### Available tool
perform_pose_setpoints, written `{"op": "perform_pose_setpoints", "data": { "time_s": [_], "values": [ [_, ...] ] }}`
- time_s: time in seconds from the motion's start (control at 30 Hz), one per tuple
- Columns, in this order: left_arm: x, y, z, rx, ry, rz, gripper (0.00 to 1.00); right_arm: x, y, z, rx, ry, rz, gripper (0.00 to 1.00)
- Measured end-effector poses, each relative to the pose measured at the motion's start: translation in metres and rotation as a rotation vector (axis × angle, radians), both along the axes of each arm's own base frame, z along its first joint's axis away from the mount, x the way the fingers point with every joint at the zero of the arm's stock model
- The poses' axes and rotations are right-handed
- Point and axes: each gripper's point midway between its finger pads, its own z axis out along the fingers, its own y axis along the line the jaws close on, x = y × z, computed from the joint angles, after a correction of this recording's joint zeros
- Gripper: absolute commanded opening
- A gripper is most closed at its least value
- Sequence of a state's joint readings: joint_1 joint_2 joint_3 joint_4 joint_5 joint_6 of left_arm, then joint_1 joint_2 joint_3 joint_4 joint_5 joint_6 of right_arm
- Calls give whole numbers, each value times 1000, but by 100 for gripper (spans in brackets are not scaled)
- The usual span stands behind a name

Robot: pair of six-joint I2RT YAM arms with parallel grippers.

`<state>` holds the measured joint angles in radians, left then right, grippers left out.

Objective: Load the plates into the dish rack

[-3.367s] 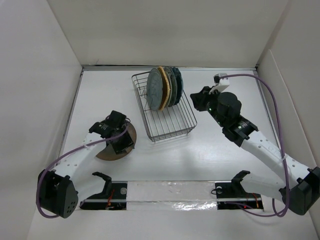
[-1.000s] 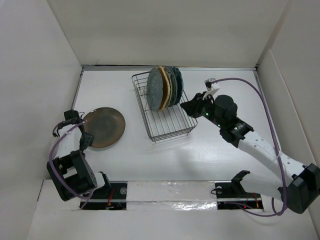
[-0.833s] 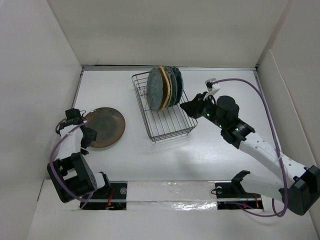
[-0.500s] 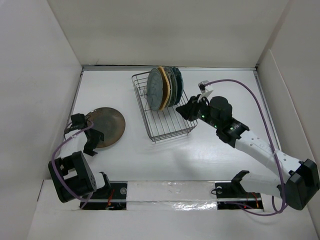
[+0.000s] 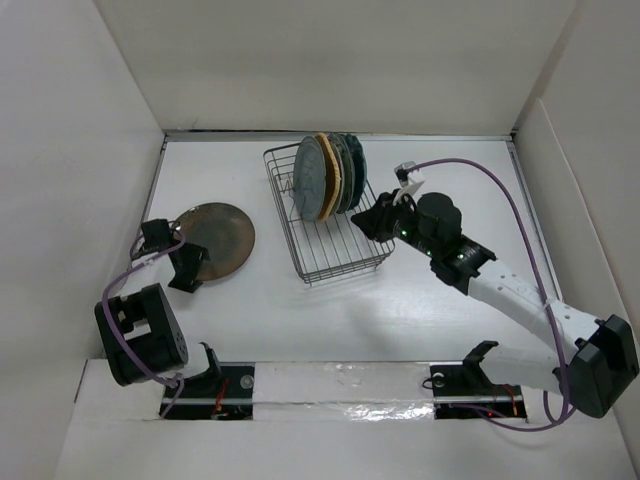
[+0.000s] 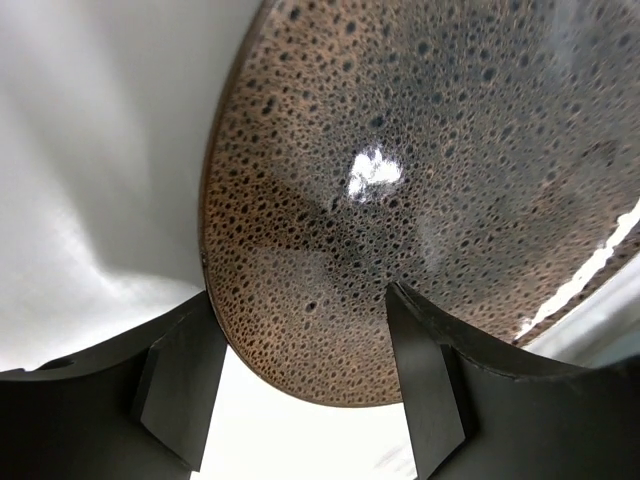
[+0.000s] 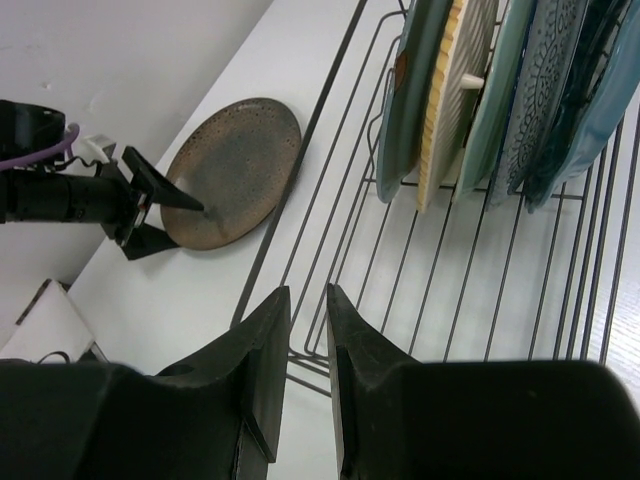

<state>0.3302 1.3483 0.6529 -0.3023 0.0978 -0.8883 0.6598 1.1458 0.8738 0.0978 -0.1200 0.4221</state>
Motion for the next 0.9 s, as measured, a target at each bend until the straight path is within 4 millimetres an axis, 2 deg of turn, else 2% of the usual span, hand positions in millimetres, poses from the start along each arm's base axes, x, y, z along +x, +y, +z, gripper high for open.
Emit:
{"op": "perform_pose_setpoints", "data": {
  "time_s": [0.13,0.3,0.47,0.57,0.6,0.67,0.77,0.87,0.9],
  "values": [
    [25,5,3,-6,-53,28,59,0,4,-7,-15,11,4,27],
    [37,7,4,-9,-109,66,64,1,5,-10,-23,13,4,27],
    [37,6,7,-7,-174,91,67,3,6,-14,-31,22,-1,27],
    [34,2,7,-17,-218,95,62,4,6,-16,-34,24,-4,27],
    [31,-1,7,-26,-232,93,56,4,5,-16,-35,24,-6,27],
    [23,-7,5,-43,-251,95,53,5,5,-15,-34,23,-11,27],
    [17,-16,3,-78,-280,89,52,5,4,-15,-36,22,-17,27],
    [19,-19,4,-95,-295,84,53,5,4,-15,-36,22,-17,27],
    [20,-19,3,-97,-297,83,48,5,4,-16,-36,22,-17,27]
  ]
}}
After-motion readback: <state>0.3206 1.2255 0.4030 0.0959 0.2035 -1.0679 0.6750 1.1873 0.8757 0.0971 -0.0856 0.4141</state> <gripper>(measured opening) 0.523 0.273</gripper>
